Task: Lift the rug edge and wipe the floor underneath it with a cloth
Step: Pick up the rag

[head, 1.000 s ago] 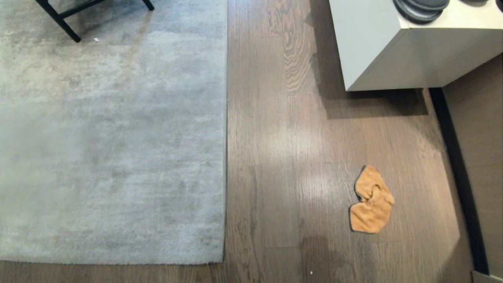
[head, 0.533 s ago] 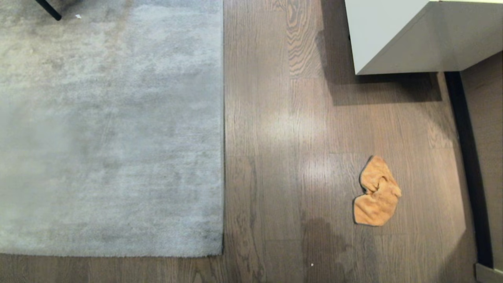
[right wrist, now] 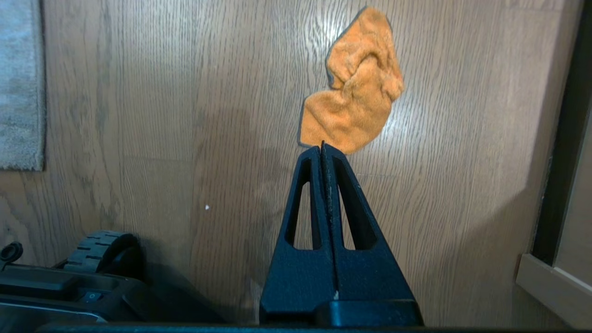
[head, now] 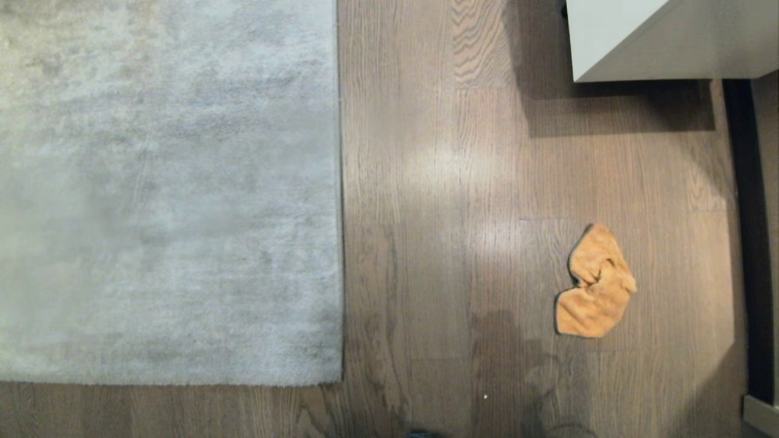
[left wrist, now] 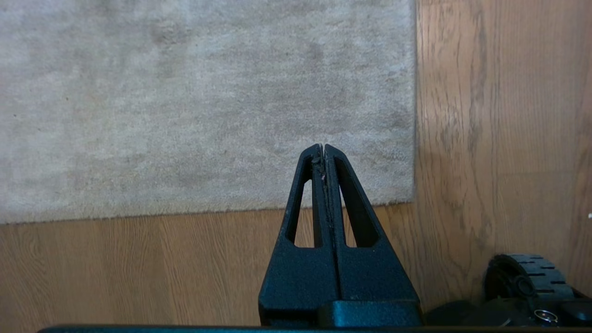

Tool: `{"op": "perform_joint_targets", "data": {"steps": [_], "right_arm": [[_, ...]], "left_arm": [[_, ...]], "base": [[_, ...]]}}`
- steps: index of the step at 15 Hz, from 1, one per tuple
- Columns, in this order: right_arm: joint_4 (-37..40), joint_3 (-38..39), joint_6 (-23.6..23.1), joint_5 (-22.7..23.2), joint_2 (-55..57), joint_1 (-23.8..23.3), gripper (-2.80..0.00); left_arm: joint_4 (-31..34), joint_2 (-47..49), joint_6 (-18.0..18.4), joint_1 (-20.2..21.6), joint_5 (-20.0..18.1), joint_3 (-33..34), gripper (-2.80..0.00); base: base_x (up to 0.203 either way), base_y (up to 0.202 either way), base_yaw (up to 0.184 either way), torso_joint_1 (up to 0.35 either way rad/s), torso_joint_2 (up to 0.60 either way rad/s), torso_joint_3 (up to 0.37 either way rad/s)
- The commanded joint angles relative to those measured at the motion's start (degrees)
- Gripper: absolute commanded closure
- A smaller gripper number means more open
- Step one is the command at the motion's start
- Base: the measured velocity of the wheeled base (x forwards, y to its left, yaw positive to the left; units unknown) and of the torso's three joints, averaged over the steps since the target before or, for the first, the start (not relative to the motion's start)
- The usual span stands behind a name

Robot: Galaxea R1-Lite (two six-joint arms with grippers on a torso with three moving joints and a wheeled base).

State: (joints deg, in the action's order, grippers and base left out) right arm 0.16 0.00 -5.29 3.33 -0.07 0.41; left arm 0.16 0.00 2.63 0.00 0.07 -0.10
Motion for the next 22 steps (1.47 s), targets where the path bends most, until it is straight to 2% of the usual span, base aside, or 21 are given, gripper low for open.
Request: {"op": "perform_joint_targets", "data": {"steps": [1, 22], "right_arm": [[0.0, 0.0, -0.1, 0.1, 0.1, 0.0, 0.00], [0.0, 0.0, -0.1, 0.1, 0.1, 0.0, 0.00]], "left_arm": [[0.0, 0.0, 0.0, 0.0, 0.0, 0.0, 0.00], [0.0, 0.0, 0.0, 0.0, 0.0, 0.0, 0.00]], "base": [[0.000, 0.000, 0.000, -0.002, 0.00, -0.207], [0.000, 0.000, 0.000, 0.003, 0.00, -0.187]]}}
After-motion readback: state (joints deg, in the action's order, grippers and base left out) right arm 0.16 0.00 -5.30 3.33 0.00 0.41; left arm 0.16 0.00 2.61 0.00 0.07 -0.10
